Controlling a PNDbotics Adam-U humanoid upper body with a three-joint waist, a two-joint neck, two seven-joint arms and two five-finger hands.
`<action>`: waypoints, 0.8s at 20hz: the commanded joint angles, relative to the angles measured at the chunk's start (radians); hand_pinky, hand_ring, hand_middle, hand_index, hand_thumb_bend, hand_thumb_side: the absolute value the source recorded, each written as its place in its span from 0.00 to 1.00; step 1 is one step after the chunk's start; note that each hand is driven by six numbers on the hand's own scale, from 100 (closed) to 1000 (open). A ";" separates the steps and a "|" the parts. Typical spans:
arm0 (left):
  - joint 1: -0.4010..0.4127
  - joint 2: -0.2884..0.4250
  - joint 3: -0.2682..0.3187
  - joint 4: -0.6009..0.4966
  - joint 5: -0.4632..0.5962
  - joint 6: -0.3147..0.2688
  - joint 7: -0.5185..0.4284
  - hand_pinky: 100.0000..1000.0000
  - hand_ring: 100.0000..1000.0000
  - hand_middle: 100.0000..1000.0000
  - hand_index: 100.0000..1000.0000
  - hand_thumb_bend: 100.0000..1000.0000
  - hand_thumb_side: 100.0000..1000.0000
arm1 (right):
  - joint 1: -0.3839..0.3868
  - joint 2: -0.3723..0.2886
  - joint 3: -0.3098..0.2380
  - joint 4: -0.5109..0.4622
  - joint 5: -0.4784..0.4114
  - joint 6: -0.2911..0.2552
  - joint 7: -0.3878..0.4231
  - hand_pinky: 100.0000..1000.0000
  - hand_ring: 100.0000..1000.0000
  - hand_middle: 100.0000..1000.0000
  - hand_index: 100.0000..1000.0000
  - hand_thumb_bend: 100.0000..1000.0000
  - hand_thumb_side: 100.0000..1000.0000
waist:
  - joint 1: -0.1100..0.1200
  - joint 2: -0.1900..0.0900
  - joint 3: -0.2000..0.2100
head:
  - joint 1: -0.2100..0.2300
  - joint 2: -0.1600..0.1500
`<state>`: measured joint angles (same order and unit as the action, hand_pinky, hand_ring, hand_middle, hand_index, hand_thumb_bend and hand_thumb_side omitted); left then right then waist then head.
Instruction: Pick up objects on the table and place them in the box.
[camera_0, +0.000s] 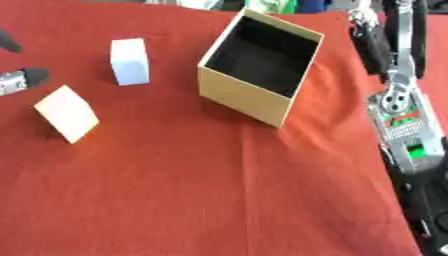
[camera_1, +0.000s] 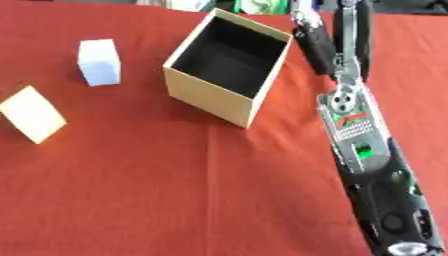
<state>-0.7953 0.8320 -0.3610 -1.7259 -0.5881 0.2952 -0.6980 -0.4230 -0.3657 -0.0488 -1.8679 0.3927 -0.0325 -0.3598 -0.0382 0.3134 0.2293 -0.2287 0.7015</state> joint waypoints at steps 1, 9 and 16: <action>-0.024 0.010 -0.004 0.022 -0.023 -0.013 -0.013 0.82 0.98 0.90 0.88 0.60 1.00 | -0.009 -0.026 -0.002 -0.016 -0.007 -0.001 0.000 0.78 0.73 0.70 1.00 0.00 0.79 | 0.006 -0.021 0.000 | 0.004 -0.004; -0.049 -0.024 -0.023 0.109 -0.049 -0.017 -0.084 0.81 1.00 0.93 0.89 0.67 1.00 | -0.007 -0.021 -0.002 -0.018 -0.010 0.000 0.001 0.78 0.72 0.70 1.00 0.00 0.79 | 0.005 -0.022 -0.003 | 0.010 -0.003; -0.061 -0.056 -0.024 0.185 -0.040 -0.011 -0.052 0.79 1.00 0.89 0.89 0.69 1.00 | -0.005 -0.020 -0.002 -0.019 -0.014 0.000 0.000 0.78 0.72 0.70 1.00 0.00 0.79 | 0.004 -0.020 -0.005 | 0.013 -0.002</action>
<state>-0.8343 0.7615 -0.3918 -1.5446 -0.6317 0.2821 -0.7607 -0.4215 -0.3657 -0.0486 -1.8680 0.3853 -0.0325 -0.3596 -0.0383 0.3134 0.2242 -0.2185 0.7015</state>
